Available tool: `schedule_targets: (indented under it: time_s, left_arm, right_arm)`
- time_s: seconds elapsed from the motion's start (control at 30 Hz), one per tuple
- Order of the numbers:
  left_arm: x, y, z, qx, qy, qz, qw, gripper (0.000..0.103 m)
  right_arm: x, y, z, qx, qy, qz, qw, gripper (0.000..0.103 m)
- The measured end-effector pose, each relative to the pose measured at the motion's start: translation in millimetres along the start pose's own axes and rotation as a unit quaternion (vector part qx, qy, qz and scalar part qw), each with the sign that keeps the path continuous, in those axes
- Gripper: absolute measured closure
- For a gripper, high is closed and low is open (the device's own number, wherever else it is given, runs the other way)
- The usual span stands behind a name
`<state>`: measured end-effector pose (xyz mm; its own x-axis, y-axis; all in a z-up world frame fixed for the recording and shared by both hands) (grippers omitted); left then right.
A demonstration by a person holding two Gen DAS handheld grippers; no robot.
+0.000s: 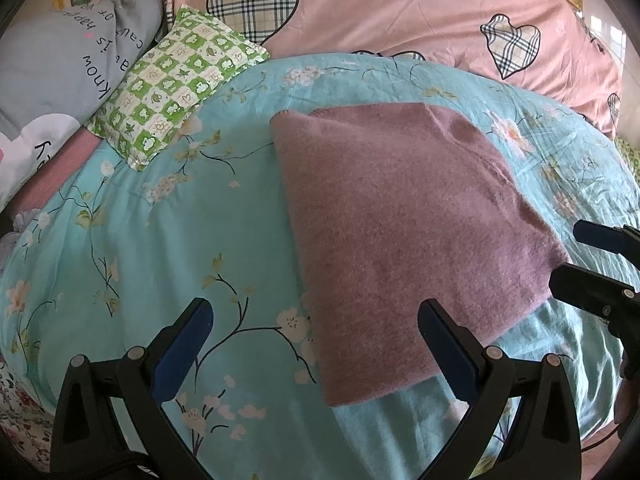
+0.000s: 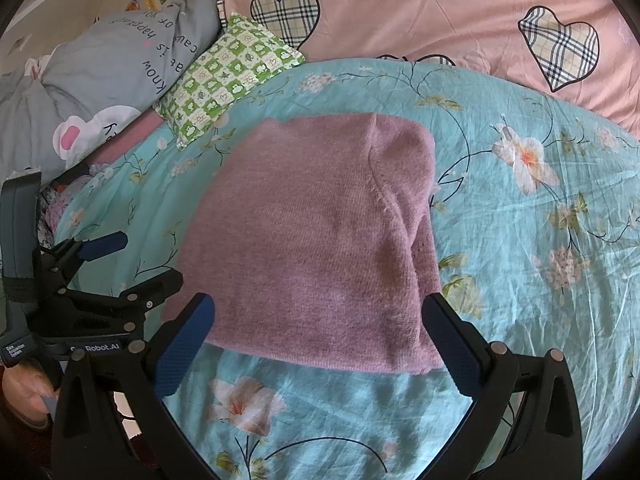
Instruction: Fold small clothes
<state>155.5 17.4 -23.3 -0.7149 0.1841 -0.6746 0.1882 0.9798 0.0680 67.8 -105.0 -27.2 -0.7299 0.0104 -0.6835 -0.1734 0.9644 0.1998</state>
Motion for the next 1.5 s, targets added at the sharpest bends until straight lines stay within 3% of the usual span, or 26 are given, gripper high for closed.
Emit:
schedule_targets:
  time_s: [1.5]
  left_arm:
    - [-6.7,1.3,5.7,0.005,0.003,0.004,1.0000,0.002]
  right_arm:
    - [-6.2,-1.7,3.2,-0.004,0.003,-0.002,1.000,0.000]
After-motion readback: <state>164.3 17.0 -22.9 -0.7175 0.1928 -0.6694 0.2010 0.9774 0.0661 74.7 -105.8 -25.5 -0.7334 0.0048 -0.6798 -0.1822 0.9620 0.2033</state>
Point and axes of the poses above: each gripper's, at about its wrist camera, not at the fingertips, and z roughly the way its jaws point, y to its left, x to its underside, the point moved 5 cm from there along z, roughly the way its jaws point, and after that the axes turned 6 degrees about -y, right-handed, at the moved point
